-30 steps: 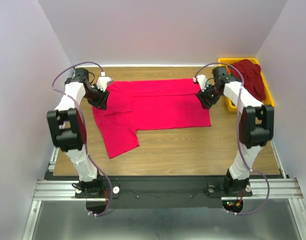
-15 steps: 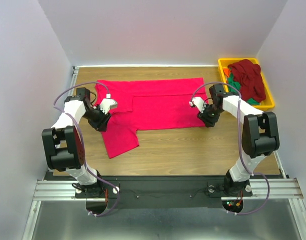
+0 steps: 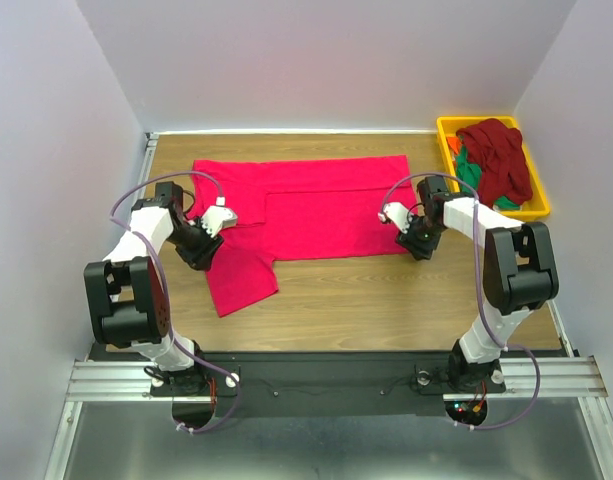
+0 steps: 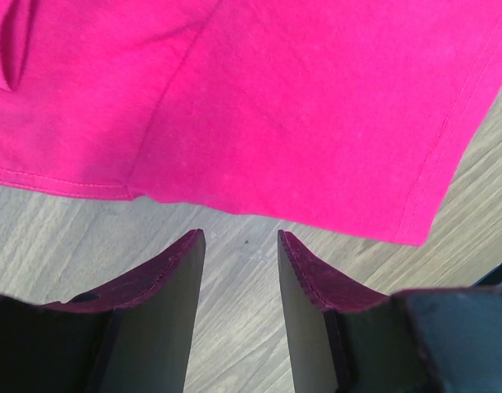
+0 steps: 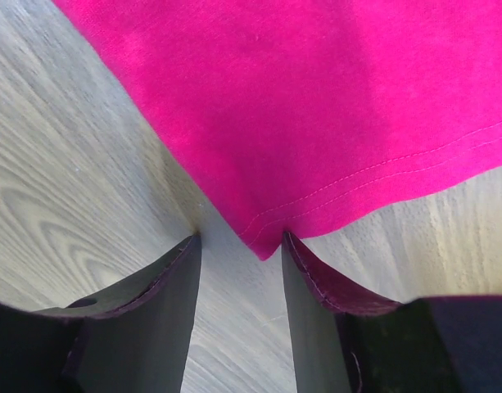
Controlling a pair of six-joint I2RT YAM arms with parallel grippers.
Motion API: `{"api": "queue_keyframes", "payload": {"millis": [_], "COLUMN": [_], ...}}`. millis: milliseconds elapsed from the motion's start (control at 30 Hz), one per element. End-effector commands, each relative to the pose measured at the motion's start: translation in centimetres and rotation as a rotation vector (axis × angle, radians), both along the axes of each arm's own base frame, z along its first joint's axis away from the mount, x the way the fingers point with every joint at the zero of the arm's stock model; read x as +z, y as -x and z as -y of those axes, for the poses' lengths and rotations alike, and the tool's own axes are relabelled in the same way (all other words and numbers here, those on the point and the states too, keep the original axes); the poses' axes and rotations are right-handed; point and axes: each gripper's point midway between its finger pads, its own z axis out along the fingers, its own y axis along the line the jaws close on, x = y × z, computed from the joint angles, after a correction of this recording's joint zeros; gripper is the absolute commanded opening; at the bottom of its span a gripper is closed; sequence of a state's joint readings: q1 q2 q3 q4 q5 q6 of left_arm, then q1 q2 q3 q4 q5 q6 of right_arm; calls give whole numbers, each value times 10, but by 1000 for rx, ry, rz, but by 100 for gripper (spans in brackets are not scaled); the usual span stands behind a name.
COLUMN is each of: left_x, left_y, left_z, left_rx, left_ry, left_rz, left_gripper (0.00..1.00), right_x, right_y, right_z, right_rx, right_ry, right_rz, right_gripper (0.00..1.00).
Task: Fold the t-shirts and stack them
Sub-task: Fold the tshirt
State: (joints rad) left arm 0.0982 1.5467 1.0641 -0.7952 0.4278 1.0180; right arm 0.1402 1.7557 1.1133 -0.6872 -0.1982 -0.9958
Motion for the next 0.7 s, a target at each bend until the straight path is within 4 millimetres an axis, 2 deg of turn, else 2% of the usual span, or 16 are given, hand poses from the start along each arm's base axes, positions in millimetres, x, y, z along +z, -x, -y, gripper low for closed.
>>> {"api": "queue_keyframes", "payload": {"millis": [0, 100, 233, 500, 667], "left_x": [7, 10, 13, 9, -2], "left_y": [4, 4, 0, -2, 10], "left_z": [-2, -1, 1, 2, 2], "left_rx": [-41, -47, -47, -58, -96], "left_ry": [-28, -23, -13, -6, -49], "left_rz": [38, 41, 49, 35, 28], "left_gripper": [52, 52, 52, 53, 54], "right_x": [13, 33, 44, 15, -1], "right_y": [-18, -19, -18, -12, -18], "right_z": [-5, -8, -12, -16, -14], "right_rx": [15, 27, 43, 61, 54], "right_ry": [-4, -20, -39, -26, -14], "right_rz": [95, 131, 134, 45, 35], "right_gripper": [49, 49, 49, 49, 47]}}
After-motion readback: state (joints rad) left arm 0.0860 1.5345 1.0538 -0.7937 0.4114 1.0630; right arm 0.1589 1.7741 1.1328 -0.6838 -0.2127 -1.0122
